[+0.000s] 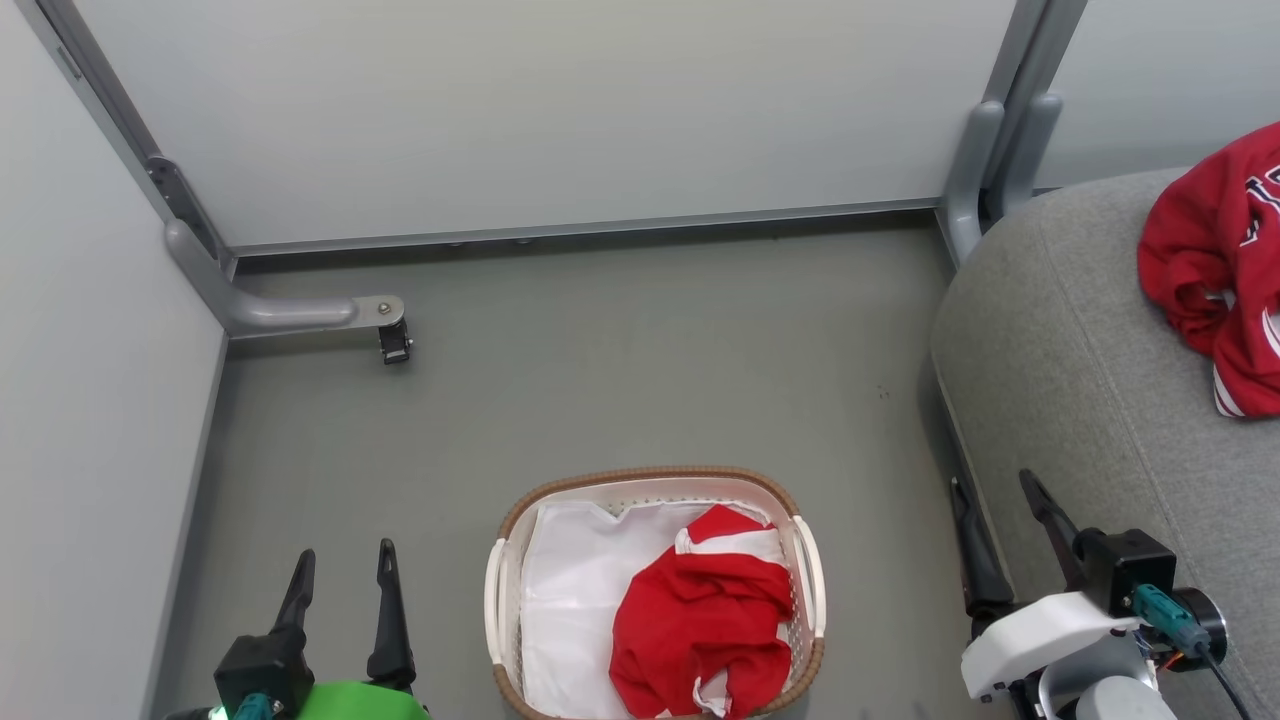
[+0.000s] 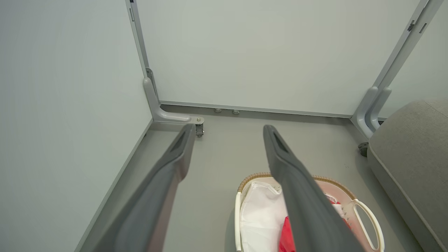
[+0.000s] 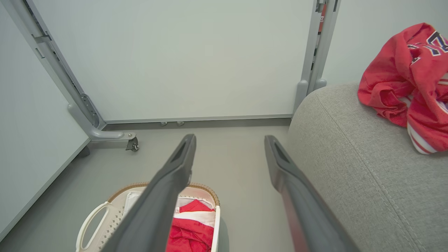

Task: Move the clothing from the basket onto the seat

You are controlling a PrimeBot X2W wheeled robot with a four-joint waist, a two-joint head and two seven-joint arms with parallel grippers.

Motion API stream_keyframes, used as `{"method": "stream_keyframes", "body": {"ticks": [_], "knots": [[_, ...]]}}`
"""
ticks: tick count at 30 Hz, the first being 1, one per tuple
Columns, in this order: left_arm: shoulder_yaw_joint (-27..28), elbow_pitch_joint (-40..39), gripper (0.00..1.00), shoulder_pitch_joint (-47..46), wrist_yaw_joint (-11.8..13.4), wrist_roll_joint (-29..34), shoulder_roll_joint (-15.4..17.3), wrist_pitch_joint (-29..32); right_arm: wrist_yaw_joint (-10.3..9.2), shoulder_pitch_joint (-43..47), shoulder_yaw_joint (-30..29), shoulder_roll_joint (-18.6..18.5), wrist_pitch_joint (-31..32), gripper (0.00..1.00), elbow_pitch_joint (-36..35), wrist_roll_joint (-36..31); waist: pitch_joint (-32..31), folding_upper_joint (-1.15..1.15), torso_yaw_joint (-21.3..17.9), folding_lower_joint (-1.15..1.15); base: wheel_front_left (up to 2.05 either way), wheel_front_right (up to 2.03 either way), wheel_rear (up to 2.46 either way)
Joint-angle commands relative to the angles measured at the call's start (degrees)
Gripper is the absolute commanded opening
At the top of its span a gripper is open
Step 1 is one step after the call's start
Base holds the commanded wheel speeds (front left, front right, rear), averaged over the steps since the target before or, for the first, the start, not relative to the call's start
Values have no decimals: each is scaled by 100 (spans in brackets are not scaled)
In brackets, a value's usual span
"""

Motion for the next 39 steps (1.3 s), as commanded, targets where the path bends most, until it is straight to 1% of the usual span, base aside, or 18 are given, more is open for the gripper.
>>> {"method": "stream_keyframes", "body": {"ticks": [1,8,28,34,39], "knots": [[50,21,100,11,-37,77,-39,-19,-6,39,28,-19,-27,100,27,24,1,0,-5,0,0,0,0],[131,80,100,-36,-149,150,-124,-20,-6,-18,69,-18,-27,100,48,1,17,0,-17,0,0,0,0],[170,149,100,-160,-317,405,-239,-20,-6,-112,124,-19,-27,100,-2,109,148,0,-61,0,0,0,0],[-149,258,100,-449,-468,559,-259,-20,-6,-273,27,-19,-28,100,-114,58,465,0,-125,0,0,0,0],[-633,494,100,-975,-621,863,-264,-13,-6,-520,-110,-19,-28,100,-322,-32,991,0,-291,0,0,0,0]]}}
